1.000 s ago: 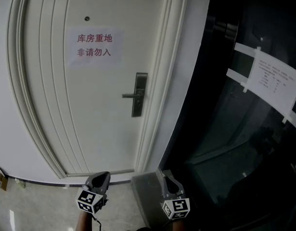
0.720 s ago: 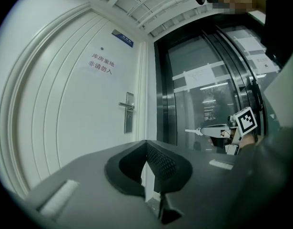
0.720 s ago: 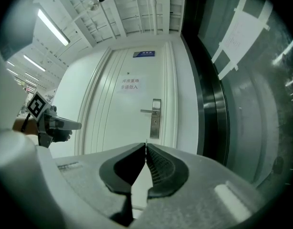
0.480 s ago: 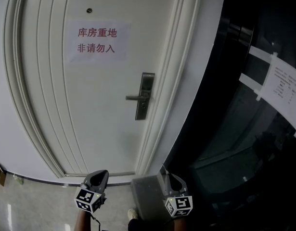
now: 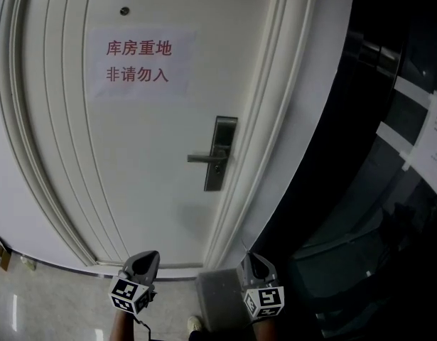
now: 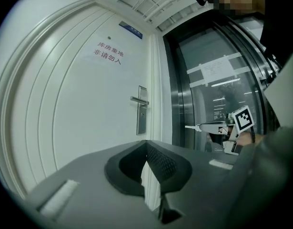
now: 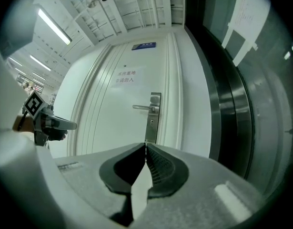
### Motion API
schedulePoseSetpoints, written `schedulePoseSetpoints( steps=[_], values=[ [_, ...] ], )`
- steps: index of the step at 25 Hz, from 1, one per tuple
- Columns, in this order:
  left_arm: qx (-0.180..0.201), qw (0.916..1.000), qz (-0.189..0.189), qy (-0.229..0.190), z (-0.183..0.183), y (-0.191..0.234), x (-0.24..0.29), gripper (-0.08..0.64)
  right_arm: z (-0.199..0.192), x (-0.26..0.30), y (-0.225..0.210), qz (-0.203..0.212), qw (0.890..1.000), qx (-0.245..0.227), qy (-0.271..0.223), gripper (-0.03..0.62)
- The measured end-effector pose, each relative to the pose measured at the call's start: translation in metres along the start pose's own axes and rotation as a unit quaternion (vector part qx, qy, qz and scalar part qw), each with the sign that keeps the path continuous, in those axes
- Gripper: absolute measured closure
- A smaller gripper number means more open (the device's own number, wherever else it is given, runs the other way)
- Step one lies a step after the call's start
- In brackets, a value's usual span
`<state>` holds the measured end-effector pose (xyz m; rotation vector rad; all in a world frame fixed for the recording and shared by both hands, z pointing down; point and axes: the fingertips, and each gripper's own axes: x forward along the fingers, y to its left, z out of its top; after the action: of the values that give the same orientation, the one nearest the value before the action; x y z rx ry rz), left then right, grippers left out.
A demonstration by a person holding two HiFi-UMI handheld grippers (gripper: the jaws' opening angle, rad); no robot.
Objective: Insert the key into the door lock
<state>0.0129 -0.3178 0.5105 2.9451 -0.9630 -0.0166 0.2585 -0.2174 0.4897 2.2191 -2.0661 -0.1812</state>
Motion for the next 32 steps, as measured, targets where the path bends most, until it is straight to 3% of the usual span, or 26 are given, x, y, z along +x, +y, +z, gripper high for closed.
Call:
schedulePoseSetpoints(
  steps=[6,14,23,32],
  values=[
    [-0.003,0.9999,0.014,0.004,-0.001,0.017,0.026,0.557,0.006,0.041,-0.011,0.016,0.999,-0.032,-0.003,0.583],
    [-0.004,0.9998,0.020,-0.002,0.002,0.019,0.052,0.557,0.025,0.091,-0.019,0.040,0.991,-0.129,-0.015,0.583],
    [-0.002,0.9991,0.041,-0.005,0.001,0.030,0.066,0.557,0.055,0.134,-0.025,0.052,0.976,-0.207,-0.046,0.581],
    [0.000,0.9984,0.057,-0.006,0.000,0.037,0.073,0.557,0.083,0.166,-0.021,0.056,0.950,-0.300,-0.073,0.582]
  ],
)
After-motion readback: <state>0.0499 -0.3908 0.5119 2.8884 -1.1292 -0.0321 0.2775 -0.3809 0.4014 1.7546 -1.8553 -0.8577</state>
